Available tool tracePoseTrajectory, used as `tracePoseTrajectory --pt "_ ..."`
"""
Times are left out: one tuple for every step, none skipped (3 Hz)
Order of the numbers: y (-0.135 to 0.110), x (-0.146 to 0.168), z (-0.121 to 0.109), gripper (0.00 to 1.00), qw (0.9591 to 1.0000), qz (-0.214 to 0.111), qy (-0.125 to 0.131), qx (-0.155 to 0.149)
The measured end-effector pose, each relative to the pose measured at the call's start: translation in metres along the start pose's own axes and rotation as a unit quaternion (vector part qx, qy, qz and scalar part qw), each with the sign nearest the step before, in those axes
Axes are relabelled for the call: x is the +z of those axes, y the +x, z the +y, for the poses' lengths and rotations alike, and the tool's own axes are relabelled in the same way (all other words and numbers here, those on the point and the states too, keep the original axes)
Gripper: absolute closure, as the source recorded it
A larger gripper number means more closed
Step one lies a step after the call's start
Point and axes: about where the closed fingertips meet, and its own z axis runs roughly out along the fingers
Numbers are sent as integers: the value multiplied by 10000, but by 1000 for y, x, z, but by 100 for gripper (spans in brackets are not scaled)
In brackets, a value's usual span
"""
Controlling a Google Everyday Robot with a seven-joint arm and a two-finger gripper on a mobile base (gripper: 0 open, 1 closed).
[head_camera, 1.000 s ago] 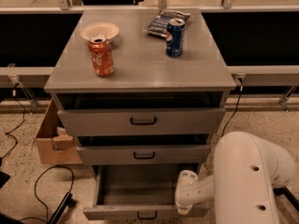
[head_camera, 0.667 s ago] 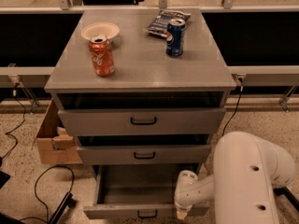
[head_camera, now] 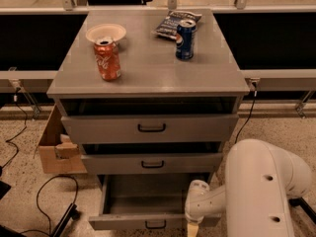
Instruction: Open bottom drawer
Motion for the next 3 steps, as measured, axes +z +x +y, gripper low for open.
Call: tracePoseTrajectory --pt "10 6 53 25 9980 -236 -581 -18" --pt "7 -9 98 48 9952 -270 -925 -139" --pt "7 -9 98 72 9952 -270 -925 -139"
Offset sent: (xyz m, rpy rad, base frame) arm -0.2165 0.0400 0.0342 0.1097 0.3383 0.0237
